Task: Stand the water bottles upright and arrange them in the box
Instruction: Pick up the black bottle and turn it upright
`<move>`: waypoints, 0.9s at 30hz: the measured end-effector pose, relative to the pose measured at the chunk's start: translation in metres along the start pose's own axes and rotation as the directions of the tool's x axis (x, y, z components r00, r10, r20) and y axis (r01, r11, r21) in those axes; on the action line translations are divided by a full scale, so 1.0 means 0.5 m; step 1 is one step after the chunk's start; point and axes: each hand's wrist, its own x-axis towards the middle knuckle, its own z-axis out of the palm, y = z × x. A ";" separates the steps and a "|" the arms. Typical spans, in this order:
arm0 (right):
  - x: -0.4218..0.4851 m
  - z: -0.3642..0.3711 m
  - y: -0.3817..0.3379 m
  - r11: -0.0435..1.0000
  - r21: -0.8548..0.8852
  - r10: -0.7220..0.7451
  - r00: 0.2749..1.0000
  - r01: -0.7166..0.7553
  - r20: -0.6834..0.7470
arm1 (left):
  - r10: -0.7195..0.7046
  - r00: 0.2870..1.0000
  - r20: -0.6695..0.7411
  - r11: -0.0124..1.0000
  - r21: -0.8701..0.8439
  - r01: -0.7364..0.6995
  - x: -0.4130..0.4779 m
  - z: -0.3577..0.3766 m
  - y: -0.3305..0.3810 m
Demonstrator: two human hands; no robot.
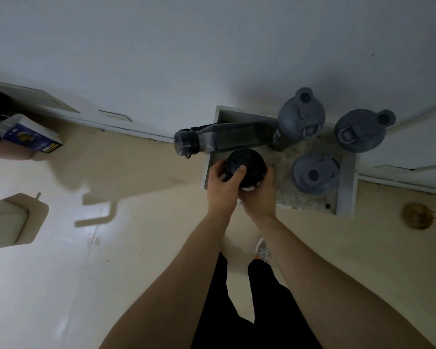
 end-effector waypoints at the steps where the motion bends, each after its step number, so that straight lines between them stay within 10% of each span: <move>1: 0.004 0.000 0.005 1.000 0.013 0.004 1.000 -0.004 0.000 | 0.003 1.000 0.003 1.000 0.019 -0.003 -0.001 -0.001 -0.001; 14: -0.131 -0.068 -0.099 0.938 -0.281 -0.207 0.978 0.202 0.011 | -0.119 0.992 -0.049 0.993 0.004 0.119 -0.024 -0.080 0.025; 20: -0.095 -0.040 -0.240 0.681 -0.529 -0.516 0.845 0.506 0.143 | -0.269 0.909 -0.317 0.946 -0.266 0.187 -0.001 -0.152 0.065; 27: 0.036 0.079 -0.293 0.310 -0.715 -0.307 0.778 0.626 0.548 | -0.259 0.965 -0.029 0.857 -0.468 0.216 0.077 -0.175 0.119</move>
